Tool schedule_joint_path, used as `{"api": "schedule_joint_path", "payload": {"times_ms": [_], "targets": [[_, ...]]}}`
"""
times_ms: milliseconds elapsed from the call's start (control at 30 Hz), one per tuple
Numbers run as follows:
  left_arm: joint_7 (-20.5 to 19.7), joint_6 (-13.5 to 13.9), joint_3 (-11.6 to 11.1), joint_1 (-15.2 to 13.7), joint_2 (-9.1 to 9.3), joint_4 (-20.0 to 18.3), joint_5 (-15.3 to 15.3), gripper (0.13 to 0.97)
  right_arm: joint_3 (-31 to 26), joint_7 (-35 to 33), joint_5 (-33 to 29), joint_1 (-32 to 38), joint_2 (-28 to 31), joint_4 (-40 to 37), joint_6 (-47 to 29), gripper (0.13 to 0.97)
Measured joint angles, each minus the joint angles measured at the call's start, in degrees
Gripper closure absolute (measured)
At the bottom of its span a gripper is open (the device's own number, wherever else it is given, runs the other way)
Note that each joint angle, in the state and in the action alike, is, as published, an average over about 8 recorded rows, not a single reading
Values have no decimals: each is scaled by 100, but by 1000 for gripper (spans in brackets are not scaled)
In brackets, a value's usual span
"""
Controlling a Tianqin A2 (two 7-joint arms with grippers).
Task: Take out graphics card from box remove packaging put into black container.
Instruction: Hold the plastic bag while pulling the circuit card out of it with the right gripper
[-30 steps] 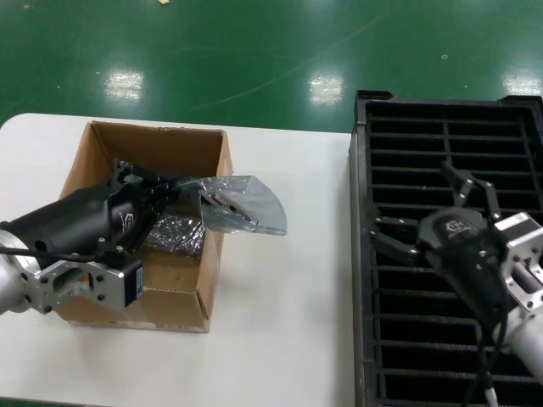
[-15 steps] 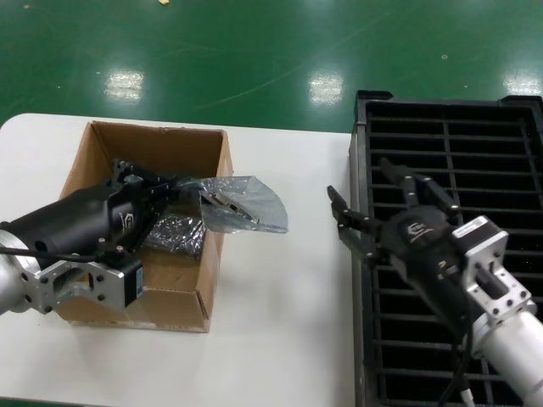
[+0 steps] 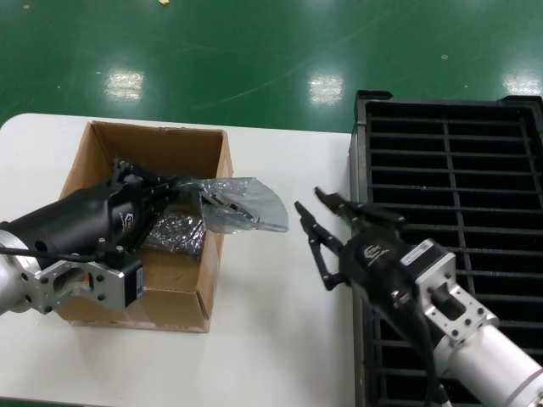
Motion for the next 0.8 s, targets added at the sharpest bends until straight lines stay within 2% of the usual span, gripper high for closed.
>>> {"api": "schedule_joint_path", "payload": {"times_ms": [100,233,433,800], "targets": [[0,0,0,0,0,0,0,957,-150,-89,21,74,21,4,-21,845],[0,0,0,0,0,0,0,957,-356,-193,40,186,58,8,-57,845],[0,0,0,0,0,0,0,957,-761,-327,91,483,160,3,-123,914],[0,0,0,0,0,0,0,957,-1766,-486,655,1631,251,-358,-149,959]]}}
